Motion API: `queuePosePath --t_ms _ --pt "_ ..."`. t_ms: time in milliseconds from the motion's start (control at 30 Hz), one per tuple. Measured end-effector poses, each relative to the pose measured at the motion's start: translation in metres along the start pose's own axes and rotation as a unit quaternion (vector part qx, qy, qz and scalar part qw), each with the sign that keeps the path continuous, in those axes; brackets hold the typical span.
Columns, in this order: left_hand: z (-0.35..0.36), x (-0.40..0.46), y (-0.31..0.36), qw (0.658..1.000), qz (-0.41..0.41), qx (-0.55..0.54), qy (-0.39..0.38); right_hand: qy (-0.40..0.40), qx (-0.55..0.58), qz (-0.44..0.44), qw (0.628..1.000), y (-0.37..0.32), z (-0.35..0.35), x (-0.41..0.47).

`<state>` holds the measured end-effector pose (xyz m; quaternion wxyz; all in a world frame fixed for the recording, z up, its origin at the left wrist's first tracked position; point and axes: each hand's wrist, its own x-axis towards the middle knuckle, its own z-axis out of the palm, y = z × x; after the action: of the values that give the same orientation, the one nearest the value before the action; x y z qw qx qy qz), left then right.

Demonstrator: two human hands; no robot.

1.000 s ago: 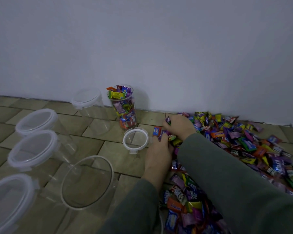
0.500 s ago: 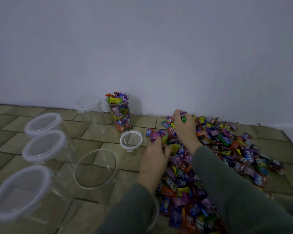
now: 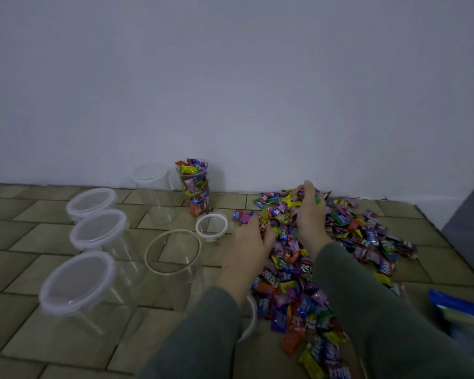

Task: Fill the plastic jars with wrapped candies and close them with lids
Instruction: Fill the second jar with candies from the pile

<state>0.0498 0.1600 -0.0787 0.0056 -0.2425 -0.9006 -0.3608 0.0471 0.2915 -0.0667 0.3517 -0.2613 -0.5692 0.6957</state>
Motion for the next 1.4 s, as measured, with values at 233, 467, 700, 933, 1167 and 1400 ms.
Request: queuePosePath --t_ms 233,467,700,933,1167,1400 --pt "-0.043 -0.010 0.018 0.993 0.055 -0.054 0.084 0.020 0.207 0.052 0.977 -0.025 0.006 -0.015" --pt "-0.109 -0.022 0.003 0.975 0.075 -0.117 0.175 -0.030 0.374 0.117 0.920 -0.054 0.031 -0.047" --pt "-0.132 -0.031 -0.061 0.959 0.060 -0.136 0.240 -0.089 0.417 0.180 0.887 -0.052 0.087 -0.103" --pt "-0.117 -0.028 -0.093 0.955 0.047 -0.176 0.235 -0.007 0.412 0.199 0.889 -0.031 0.119 -0.122" --pt "-0.105 -0.034 -0.080 0.961 0.100 -0.184 0.183 0.041 0.381 0.139 0.913 -0.025 0.114 -0.118" --pt "-0.087 -0.027 -0.093 0.970 0.123 -0.117 0.173 0.053 0.358 0.072 0.929 -0.025 0.111 -0.111"
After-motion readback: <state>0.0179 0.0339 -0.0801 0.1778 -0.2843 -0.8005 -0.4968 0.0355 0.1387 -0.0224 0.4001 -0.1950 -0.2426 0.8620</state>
